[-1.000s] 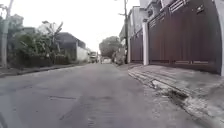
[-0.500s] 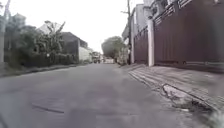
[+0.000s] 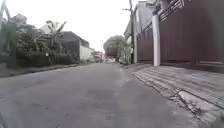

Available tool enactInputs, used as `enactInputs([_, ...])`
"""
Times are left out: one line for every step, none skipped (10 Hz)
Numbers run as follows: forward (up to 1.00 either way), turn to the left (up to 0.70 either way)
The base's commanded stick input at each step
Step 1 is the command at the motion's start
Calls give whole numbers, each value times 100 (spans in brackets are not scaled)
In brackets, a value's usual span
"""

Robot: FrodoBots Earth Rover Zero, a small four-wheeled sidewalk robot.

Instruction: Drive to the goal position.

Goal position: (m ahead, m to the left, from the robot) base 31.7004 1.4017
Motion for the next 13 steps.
enactInputs([100,6])
enactInputs([100,6])
enactInputs([100,6])
enactInputs([100,6])
enactInputs([100,6])
enactInputs([100,6])
enactInputs([100,6])
enactInputs([100,6])
enactInputs([100,6])
enactInputs([100,6])
enactInputs([100,6])
enactInputs([100,6])
enactInputs([100,3])
